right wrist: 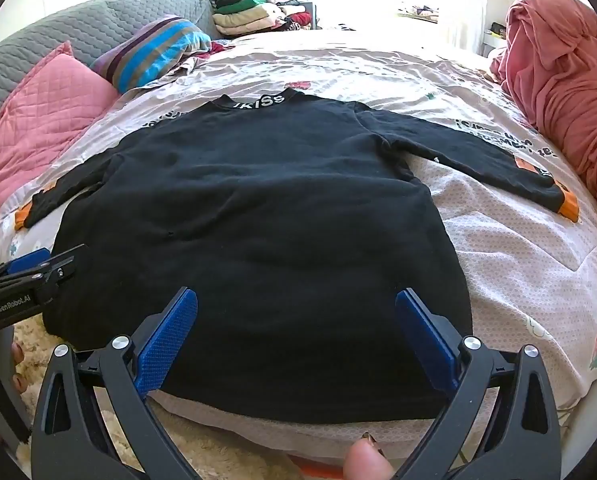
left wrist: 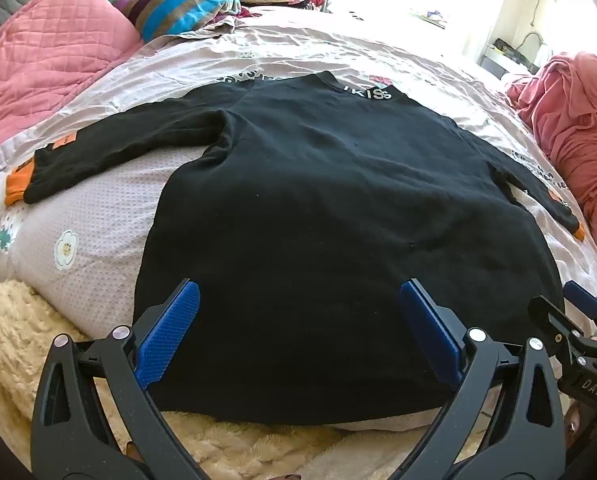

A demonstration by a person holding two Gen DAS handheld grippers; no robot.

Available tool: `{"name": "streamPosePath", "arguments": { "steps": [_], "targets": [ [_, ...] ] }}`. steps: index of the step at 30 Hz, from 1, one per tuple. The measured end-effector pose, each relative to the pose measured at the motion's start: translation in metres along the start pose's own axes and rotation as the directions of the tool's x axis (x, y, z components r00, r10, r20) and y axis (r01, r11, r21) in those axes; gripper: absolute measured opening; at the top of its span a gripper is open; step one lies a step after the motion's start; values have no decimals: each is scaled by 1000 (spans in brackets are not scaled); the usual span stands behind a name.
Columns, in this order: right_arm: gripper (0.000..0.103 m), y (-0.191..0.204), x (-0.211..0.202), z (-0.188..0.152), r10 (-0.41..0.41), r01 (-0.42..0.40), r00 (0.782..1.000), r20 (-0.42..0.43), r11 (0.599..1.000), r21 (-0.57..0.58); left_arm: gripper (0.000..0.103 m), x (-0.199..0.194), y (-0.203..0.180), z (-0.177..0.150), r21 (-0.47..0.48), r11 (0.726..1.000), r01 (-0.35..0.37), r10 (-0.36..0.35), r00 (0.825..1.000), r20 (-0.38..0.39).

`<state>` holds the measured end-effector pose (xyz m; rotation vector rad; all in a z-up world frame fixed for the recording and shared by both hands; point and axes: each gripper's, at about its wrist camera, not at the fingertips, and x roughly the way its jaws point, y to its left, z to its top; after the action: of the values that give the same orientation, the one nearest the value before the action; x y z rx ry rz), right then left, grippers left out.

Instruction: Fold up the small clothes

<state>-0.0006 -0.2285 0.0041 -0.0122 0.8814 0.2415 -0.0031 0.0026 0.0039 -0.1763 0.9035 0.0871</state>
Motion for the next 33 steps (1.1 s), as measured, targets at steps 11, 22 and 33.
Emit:
{"name": "streamPosePath", "arguments": {
  "steps": [11,22,33],
  "targets": [
    [99,3,1,0,4,-4,1000,-6,1000,-12,94,-2,4,3,-4,1000,4,-4,1000,3],
    [99,6,2,0,6,-6,1000,-4,1000,-15,94,-2,6,3,-3,1000,2,-2,1000,3],
    [99,6,3,-1,5,-5,1000,-5,1000,-15,94,-3,5,3,-2,1000,0,0,1000,4]
  ]
}}
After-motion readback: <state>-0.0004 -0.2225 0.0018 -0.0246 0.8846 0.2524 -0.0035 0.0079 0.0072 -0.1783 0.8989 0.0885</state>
